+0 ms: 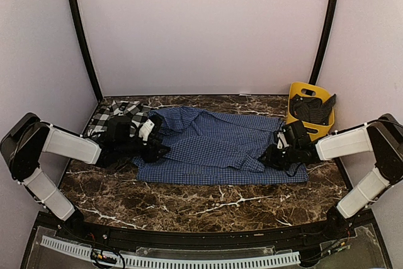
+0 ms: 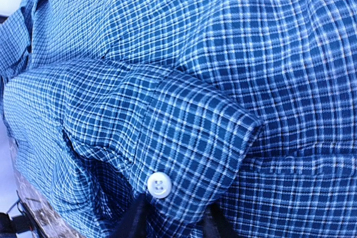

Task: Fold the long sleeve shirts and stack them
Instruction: Fold the sleeve of the 1/3-folded shirt.

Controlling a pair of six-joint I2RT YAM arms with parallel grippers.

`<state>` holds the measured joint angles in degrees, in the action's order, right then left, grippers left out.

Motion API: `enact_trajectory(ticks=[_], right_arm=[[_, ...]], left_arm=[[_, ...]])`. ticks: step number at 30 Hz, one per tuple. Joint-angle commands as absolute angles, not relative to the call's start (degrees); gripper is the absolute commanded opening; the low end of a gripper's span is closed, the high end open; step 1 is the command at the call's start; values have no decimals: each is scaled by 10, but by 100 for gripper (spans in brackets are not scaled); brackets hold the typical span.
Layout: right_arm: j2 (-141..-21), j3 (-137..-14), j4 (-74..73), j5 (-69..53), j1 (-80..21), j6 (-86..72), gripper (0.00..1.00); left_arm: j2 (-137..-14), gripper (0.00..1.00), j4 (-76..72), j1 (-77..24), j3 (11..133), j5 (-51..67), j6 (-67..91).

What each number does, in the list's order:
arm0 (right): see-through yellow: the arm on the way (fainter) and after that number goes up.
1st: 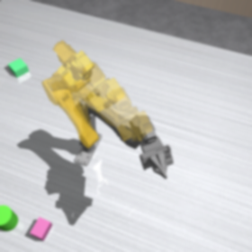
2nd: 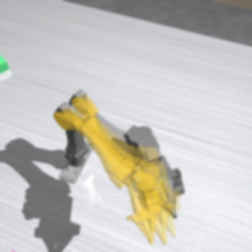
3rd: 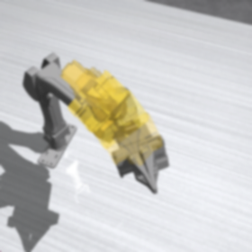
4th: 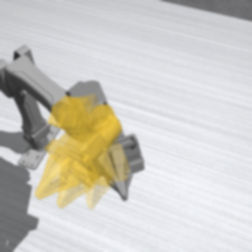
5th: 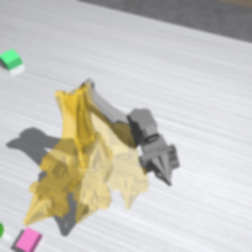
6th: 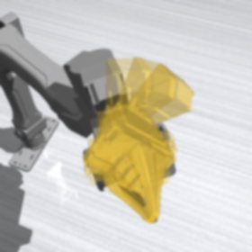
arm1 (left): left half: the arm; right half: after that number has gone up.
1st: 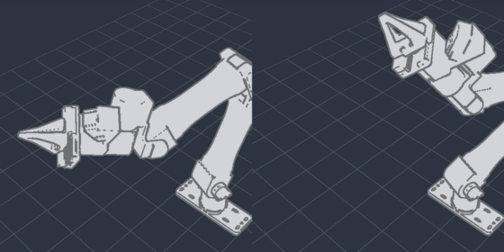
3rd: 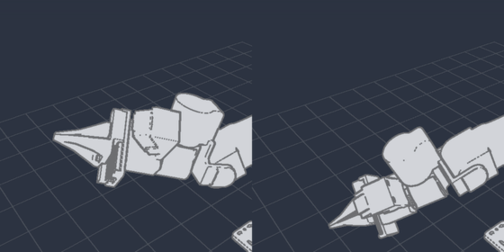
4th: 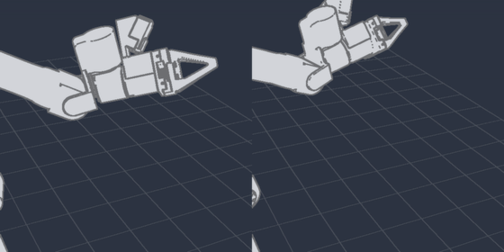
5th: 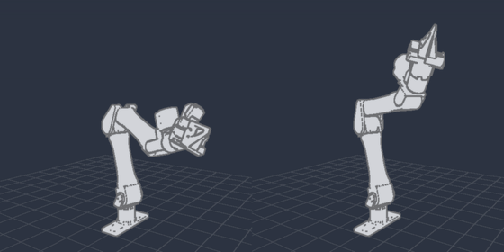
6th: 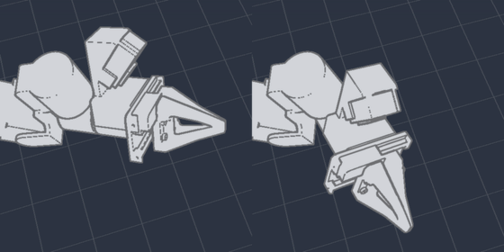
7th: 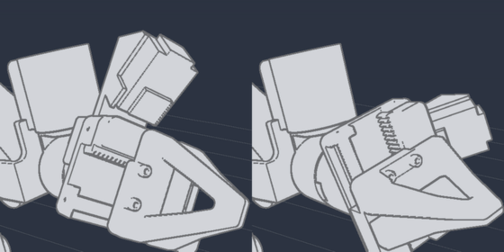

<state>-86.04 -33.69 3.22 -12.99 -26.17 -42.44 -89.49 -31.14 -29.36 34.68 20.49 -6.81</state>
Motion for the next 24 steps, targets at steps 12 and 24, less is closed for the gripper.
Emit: enact_trajectory(ticks=[12, 24], right_arm=[[-807, -386, -63, -66, -269, -387, 0], [-761, -437, -265, -65, -219, -283, 0]], left_arm=[[-881, 55, -299, -290, 350, 198, -69], [-863, 57, -315, -290, 337, 237, -71]])
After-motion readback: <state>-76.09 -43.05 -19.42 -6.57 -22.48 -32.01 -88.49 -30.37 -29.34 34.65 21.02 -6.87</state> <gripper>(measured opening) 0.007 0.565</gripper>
